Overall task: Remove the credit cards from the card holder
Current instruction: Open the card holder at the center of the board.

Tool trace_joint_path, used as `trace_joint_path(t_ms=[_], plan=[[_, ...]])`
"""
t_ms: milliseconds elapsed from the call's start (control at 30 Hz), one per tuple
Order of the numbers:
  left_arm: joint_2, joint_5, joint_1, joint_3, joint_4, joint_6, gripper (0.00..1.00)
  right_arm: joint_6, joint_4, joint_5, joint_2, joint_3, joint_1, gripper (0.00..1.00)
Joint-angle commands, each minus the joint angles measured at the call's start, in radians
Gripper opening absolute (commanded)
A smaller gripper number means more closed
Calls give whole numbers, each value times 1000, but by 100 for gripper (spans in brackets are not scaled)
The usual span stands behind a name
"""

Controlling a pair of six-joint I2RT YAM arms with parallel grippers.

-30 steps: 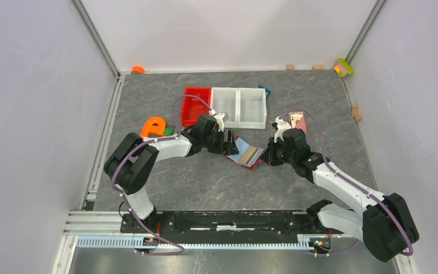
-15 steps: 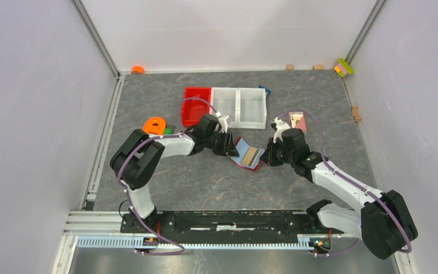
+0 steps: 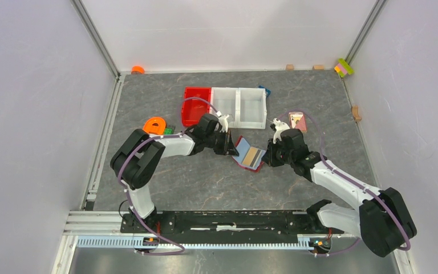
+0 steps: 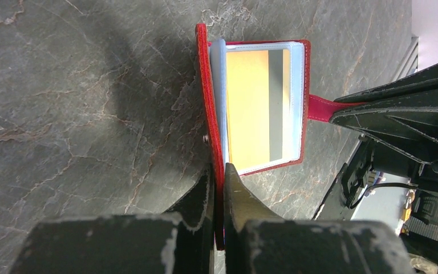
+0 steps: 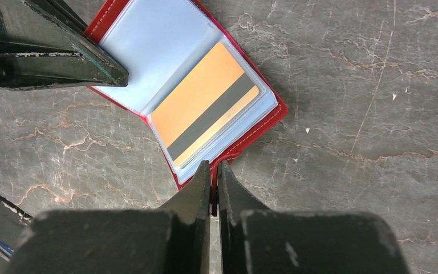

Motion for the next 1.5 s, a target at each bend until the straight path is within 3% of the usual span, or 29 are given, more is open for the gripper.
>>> trace_joint_path(t_ms=[0, 133, 267, 367, 500, 567, 633, 833, 1100, 1267, 1333, 1467], plan=[[16, 23, 0, -3, 42, -37, 2, -23, 13, 45, -1, 14, 2, 8], [7, 4, -1, -9, 34, -40, 2, -29, 1, 65, 4, 22, 2, 11], [2, -15, -1, -11, 17, -40, 2, -26, -8, 96, -2, 18, 2, 25], [0, -25, -2, -14, 15, -45, 2, -8, -9, 129, -18, 1, 2, 43], [-6, -74, -2, -13, -18, -43, 2, 34, 18, 150, -57, -43, 2, 80], [-5, -101, -2, -10, -41, -40, 2, 55, 18, 173, -64, -57, 2, 89], [-4, -117, -2, -9, -55, -39, 2, 72, 18, 170, -64, -64, 2, 91], [-18, -186, -2, -35, -81, -47, 2, 149, 55, 102, -87, -120, 1, 89], [-22, -224, -16, -58, -79, -99, 2, 303, 244, 28, -76, -256, 1, 77], [-50, -242, -37, -112, -36, -139, 2, 307, 280, 44, -39, -259, 1, 56], [-61, -249, -44, -128, -26, -147, 2, 300, 289, 37, -23, -250, 2, 37], [-88, -251, -49, -145, -17, -154, 2, 255, 245, 72, -6, -204, 2, 21]])
